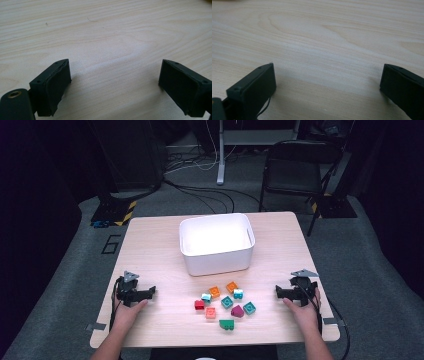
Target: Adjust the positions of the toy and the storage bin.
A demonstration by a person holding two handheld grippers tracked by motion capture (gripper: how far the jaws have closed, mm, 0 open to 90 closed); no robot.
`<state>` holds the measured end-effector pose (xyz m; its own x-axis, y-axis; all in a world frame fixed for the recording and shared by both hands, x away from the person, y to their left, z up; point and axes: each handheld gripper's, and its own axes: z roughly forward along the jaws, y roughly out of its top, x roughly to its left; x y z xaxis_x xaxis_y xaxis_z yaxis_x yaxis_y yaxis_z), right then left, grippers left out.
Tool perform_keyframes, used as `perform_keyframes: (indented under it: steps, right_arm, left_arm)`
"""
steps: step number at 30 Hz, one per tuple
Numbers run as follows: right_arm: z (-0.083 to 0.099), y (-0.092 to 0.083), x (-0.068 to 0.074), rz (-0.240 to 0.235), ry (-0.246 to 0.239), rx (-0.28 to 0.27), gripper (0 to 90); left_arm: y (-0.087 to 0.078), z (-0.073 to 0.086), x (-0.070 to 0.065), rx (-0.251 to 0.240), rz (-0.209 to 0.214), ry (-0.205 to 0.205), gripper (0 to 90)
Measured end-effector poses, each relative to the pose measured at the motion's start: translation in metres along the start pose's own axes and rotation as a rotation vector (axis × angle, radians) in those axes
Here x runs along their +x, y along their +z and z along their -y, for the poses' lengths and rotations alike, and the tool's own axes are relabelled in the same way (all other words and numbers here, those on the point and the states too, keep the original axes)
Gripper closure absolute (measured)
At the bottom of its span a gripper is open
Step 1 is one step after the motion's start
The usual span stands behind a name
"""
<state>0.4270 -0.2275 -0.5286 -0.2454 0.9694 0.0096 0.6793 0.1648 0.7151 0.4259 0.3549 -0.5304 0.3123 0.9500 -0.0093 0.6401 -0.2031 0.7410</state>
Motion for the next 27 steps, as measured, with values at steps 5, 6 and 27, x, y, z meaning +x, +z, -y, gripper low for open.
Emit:
perform_keyframes:
  steps: [5,6,27]
  right_arm:
    - [0.000,0.000,0.000,0.000,-0.001,0.000,0.0]
    - [0.000,0.000,0.000,0.001,0.000,0.000,0.0]
    - [0.005,-0.010,0.006,0.013,0.008,-0.030,19.7]
  left_arm:
    - [-0.001,0.000,0.001,0.000,0.009,0.004,10.9]
    - [-0.001,0.001,0.001,-0.007,0.009,0.002,12.0]
    - [-0.005,-0.002,-0.009,-0.001,0.038,0.017,31.7]
